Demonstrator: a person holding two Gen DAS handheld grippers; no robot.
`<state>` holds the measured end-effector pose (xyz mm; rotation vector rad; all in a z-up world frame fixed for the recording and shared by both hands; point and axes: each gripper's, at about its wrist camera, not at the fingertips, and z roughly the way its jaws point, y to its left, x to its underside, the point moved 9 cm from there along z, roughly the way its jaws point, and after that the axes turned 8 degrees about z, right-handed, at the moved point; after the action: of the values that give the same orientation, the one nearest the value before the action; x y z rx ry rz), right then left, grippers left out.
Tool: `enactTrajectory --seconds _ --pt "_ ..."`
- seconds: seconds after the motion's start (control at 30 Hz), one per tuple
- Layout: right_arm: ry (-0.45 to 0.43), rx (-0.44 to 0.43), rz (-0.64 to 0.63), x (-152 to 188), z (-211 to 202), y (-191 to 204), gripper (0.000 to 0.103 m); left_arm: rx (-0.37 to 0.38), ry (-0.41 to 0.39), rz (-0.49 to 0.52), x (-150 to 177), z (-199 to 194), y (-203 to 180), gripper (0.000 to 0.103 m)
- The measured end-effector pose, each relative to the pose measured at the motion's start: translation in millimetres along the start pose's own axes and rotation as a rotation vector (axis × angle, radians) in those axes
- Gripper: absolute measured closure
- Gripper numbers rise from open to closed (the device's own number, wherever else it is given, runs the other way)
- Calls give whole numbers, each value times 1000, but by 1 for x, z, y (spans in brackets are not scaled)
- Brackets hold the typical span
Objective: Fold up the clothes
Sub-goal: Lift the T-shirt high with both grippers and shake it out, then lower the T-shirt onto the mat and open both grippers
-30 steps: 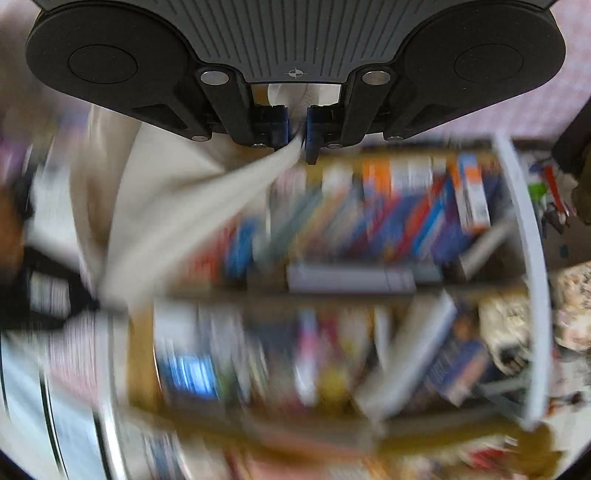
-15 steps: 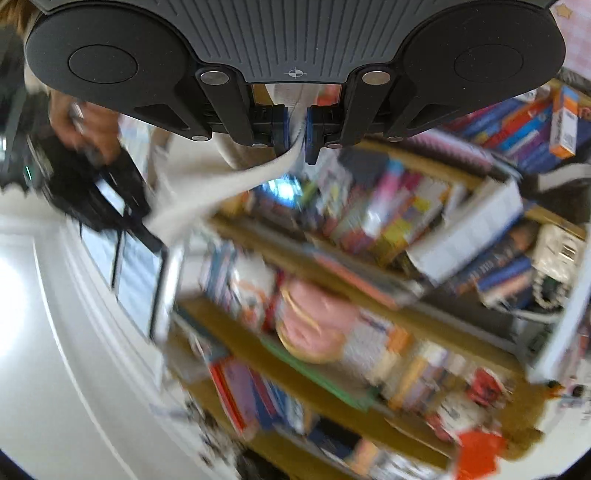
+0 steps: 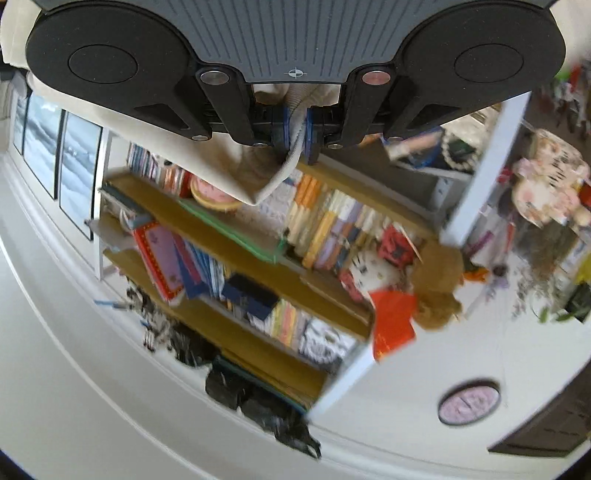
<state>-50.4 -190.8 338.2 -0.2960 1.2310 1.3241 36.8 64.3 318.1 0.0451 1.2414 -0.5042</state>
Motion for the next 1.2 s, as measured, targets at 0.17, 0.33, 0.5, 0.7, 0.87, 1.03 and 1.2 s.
enactTrajectory --seconds 0.17,0.33,0.5,0.7,0.87,1.03,1.2 --pt "-25 302 200 32 -14 -86 100 -41 384 128 123 76 20 94" --pt "119 853 426 137 -69 -238 100 -114 950 242 303 84 58 83" --pt "298 1157 502 224 -126 -315 100 -122 1170 253 369 20 75 58" --pt "319 1170 466 223 -141 -334 100 -212 1101 231 344 -52 93 32" --pt "308 1177 440 213 -146 -366 100 -317 1124 231 340 -95 112 32" --pt "323 1313 402 212 -170 -394 100 -369 1147 208 342 -118 123 32" --pt "362 1317 404 214 -179 -391 92 -365 1166 232 349 -121 122 32"
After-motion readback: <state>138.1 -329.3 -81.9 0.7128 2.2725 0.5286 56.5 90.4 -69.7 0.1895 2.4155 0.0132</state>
